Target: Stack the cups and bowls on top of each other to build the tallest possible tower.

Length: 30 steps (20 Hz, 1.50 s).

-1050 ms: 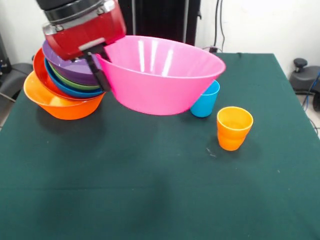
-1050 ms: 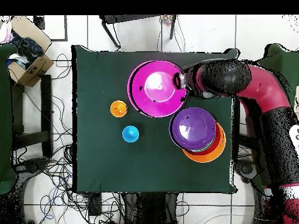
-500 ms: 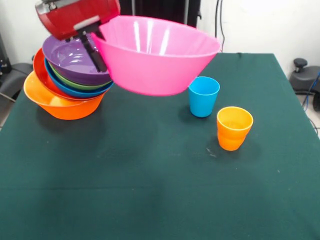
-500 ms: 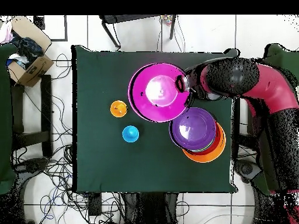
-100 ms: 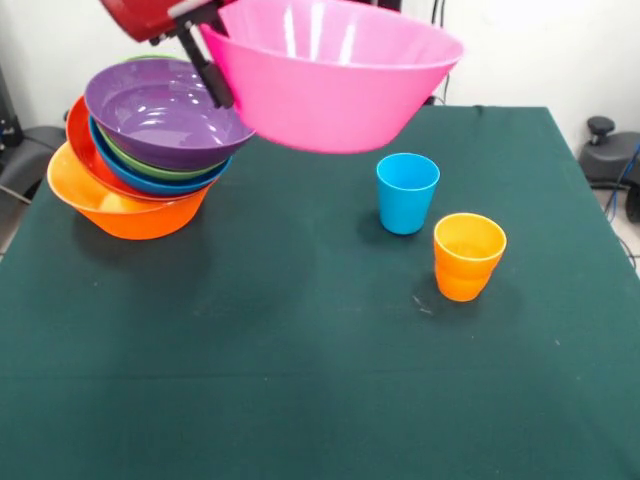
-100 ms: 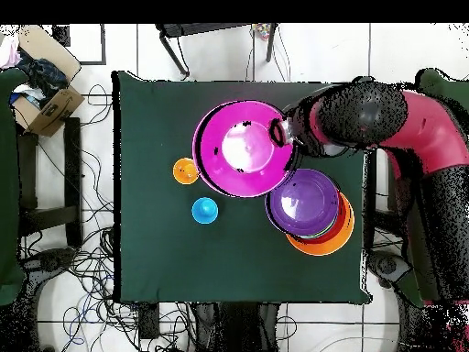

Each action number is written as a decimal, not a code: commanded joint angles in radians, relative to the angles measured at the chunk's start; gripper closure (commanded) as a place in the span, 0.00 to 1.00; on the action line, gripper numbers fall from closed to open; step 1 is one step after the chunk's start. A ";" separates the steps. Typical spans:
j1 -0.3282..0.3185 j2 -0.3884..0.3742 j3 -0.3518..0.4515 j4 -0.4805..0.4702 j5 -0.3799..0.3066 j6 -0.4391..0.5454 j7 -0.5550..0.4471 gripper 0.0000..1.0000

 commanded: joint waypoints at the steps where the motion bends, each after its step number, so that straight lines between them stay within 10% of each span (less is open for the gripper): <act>1: -0.016 0.009 0.038 0.057 -0.069 0.089 -0.348 1.00; 14: -0.104 0.091 0.033 0.077 -0.217 0.020 -0.455 1.00; 30: -0.134 0.082 0.054 0.098 -0.222 0.061 -0.459 1.00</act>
